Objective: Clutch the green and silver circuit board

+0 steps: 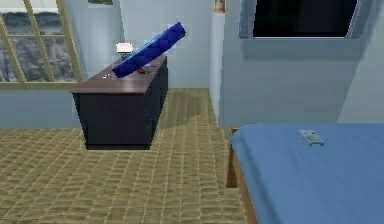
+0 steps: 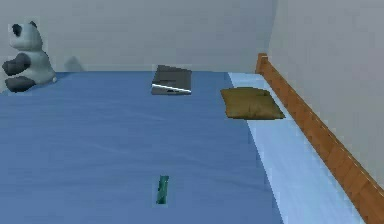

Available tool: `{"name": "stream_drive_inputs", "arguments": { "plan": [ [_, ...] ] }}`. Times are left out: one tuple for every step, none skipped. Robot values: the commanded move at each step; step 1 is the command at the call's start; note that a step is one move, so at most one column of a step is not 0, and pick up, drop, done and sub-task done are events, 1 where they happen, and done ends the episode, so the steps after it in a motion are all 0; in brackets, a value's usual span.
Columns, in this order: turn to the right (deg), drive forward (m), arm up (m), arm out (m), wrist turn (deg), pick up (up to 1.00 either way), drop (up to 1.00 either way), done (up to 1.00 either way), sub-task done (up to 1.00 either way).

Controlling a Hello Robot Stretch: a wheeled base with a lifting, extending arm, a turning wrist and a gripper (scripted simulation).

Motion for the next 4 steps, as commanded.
{"name": "stream_drive_inputs", "arguments": {
  "plan": [
    [0.0, 0.0, 0.5, 0.0, 0.0, 0.0, 0.0, 0.0, 0.0],
    [0.0, 0.0, 0.3, 0.0, 0.0, 0.0, 0.0, 0.0, 0.0],
    [0.0, 0.0, 0.0, 0.16, 0.0, 0.0, 0.0, 0.0, 0.0],
    [0.0, 0.0, 0.0, 0.0, 45.0, 0.0, 0.0, 0.0, 0.0]
  ]
}}
